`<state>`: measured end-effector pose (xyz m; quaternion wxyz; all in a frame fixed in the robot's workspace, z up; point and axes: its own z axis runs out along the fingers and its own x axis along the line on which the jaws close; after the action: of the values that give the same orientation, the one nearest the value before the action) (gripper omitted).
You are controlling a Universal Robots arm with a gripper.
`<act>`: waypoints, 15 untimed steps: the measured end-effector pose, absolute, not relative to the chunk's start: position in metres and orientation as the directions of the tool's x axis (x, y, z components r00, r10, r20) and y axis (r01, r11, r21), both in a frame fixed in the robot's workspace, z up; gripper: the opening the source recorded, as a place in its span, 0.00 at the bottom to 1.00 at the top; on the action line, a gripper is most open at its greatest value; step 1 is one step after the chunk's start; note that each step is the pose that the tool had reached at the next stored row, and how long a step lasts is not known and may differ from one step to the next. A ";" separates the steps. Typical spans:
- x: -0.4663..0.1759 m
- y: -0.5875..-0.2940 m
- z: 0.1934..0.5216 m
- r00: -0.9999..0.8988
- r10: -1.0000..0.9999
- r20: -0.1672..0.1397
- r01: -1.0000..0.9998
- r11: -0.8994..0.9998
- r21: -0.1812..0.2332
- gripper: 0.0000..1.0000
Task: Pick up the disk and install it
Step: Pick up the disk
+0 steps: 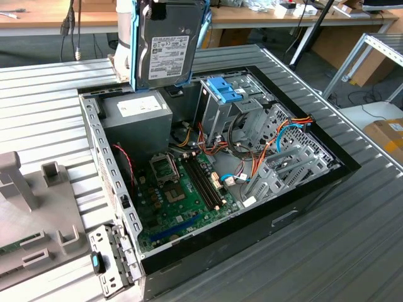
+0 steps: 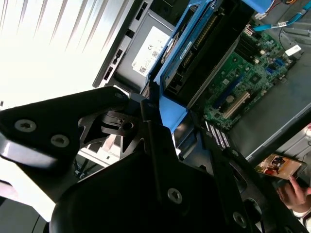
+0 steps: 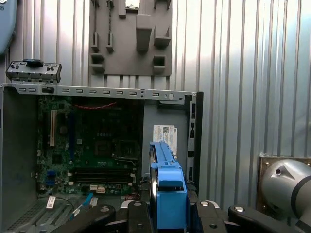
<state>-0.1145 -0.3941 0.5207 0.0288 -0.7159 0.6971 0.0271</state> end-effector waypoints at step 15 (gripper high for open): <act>-0.092 -0.396 0.520 0.027 -0.997 -0.079 -1.000 -0.026 -0.003 0.37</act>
<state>-0.0917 -0.3964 0.5205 0.0287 -0.7159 0.6971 0.0271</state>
